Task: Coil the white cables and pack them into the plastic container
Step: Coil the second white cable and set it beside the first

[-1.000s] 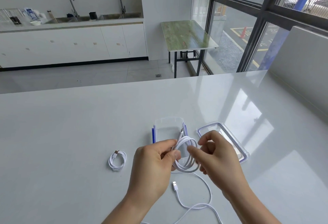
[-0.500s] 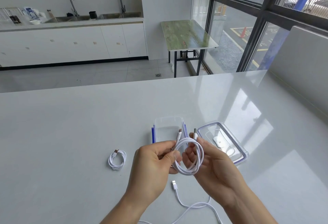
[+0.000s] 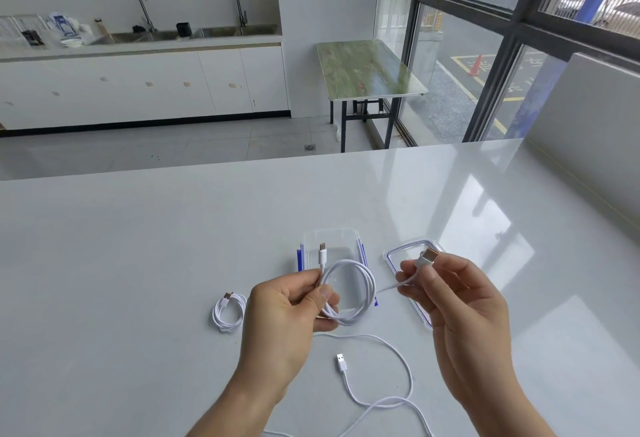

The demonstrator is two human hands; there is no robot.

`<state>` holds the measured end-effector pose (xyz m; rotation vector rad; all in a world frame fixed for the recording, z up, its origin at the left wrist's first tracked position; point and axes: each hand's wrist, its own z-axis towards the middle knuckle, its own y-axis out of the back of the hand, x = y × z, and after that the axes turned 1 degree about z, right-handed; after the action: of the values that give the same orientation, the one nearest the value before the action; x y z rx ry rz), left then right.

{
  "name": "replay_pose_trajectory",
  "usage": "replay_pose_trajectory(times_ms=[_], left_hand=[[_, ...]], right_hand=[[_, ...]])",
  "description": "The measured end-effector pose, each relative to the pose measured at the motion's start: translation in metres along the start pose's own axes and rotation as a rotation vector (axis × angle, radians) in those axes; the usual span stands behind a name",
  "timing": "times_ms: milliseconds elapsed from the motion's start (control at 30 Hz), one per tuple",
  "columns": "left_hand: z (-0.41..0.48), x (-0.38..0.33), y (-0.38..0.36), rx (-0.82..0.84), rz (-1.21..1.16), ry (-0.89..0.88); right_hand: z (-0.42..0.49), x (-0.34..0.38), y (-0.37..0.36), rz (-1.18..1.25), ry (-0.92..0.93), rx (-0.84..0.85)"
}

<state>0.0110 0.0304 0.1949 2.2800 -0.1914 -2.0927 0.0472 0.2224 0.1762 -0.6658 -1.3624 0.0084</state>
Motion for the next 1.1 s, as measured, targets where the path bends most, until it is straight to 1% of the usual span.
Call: replay_pose_trajectory(times_ms=[100,200,233,267,333,400,500,567,633,667,700,733,800,833,900,967,1033,1100], left_hand=[[0.003,0.000,-0.001,0.000,0.028,0.004],[0.005,0.002,-0.003,-0.024,0.121,-0.035],[0.005,0.002,-0.005,-0.023,0.140,-0.043],[0.004,0.002,-0.007,-0.015,0.150,-0.048],[0.001,0.004,-0.011,-0.003,0.177,-0.058],[-0.003,0.005,-0.014,0.005,0.201,-0.084],[-0.008,0.006,-0.016,0.015,0.246,-0.138],[-0.008,0.008,-0.015,0.036,0.245,-0.119],[-0.009,0.009,-0.015,0.066,0.218,-0.086],[-0.009,0.008,-0.016,0.079,0.190,-0.070],[-0.008,0.008,-0.016,0.091,0.157,-0.053],[-0.008,0.009,-0.016,0.100,0.128,-0.034],[-0.006,0.010,-0.015,0.115,0.092,-0.001],[-0.005,0.011,-0.015,0.126,0.078,0.013],[-0.003,0.011,-0.013,0.131,0.046,0.040],[-0.001,0.013,-0.011,0.111,0.010,0.076],[0.001,0.016,-0.010,0.101,-0.021,0.106],[0.001,0.018,-0.011,0.093,-0.050,0.128]], right_hand=[[-0.002,0.009,0.003,-0.221,0.166,0.121],[-0.004,0.019,0.003,-0.592,0.328,0.372],[-0.004,0.019,0.000,-0.704,0.352,0.417],[-0.004,0.018,-0.003,-0.790,0.342,0.425],[-0.005,0.011,-0.010,-0.884,0.237,0.369],[-0.005,0.001,-0.016,-0.931,0.140,0.278],[-0.004,-0.012,-0.018,-0.972,0.143,0.109],[-0.002,-0.017,-0.019,-0.971,0.131,0.082],[0.000,-0.021,-0.019,-1.014,0.081,0.131],[0.003,-0.022,-0.020,-1.011,0.031,0.169],[0.005,-0.022,-0.020,-0.949,-0.048,0.204],[0.006,-0.021,-0.022,-0.811,-0.149,0.225],[0.007,-0.018,-0.023,-0.452,-0.334,0.210],[0.008,-0.017,-0.021,-0.298,-0.400,0.197],[0.010,-0.016,-0.018,-0.078,-0.509,0.188],[0.012,-0.018,-0.016,0.022,-0.548,0.139],[0.013,-0.021,-0.014,0.012,-0.483,0.049],[0.013,-0.023,-0.014,-0.018,-0.380,0.011]])
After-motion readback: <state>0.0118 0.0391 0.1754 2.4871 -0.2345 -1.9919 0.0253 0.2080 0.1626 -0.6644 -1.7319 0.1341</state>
